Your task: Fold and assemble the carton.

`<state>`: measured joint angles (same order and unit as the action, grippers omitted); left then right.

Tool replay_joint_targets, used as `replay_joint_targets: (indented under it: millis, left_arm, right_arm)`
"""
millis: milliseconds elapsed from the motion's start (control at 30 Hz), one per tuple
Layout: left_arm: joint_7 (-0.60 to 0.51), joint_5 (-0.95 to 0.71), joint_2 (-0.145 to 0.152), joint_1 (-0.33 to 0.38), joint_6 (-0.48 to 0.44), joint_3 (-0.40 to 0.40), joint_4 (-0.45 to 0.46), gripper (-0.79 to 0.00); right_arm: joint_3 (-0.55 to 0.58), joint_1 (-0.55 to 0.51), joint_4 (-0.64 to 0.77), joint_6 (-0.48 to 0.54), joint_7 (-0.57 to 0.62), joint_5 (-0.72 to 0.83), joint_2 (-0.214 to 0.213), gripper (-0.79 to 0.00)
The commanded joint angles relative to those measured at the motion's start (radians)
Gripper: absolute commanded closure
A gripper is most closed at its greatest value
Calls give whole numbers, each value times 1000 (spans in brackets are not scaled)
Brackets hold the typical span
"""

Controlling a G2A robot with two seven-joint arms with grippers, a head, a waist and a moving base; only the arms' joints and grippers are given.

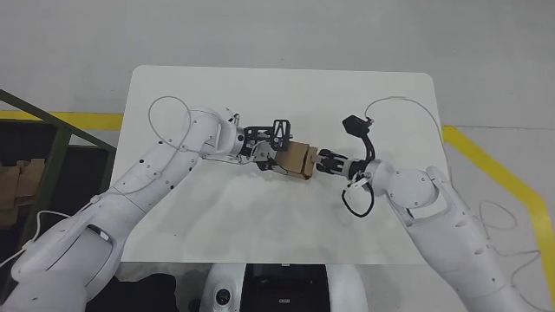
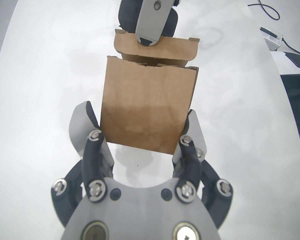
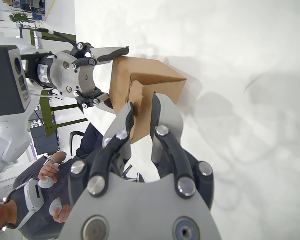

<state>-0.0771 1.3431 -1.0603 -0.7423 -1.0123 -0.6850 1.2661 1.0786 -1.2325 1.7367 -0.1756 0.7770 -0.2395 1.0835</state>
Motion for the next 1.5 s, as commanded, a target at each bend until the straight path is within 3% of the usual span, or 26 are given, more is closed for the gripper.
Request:
replay_joint_targets:
  millis: [0, 933, 1000, 1133, 1200, 1333, 1467]
  left_arm:
    - [-3, -2, -1, 0, 0, 0, 0, -579]
    - [-34, -20, -9, -3, 0, 2, 11, -566]
    - [-37, -21, -9, -2, 0, 1, 9, -566]
    - [-39, -24, -9, -3, 0, -2, 2, -566]
    - [-41, -26, -9, -3, 0, -3, 0, -563]
    - [-43, -26, -9, -4, 0, -5, -2, -563]
    - [-46, -27, -10, -5, 0, -7, -6, -560]
  right_arm:
    - [-6, 3, -3, -1, 1, -3, 1, -126]
    - [-66, 42, -25, -27, -16, -33, 22, -129]
    - [-61, 40, -26, -26, -20, -31, 22, -163]
    - [-29, 15, -2, -27, -32, -28, 16, -351]
    - [-11, -4, 15, -26, -35, -28, 12, -363]
    - [25, -41, 49, -24, -41, -29, 5, -345]
    - [66, -81, 72, 4, -51, 8, -1, -222]
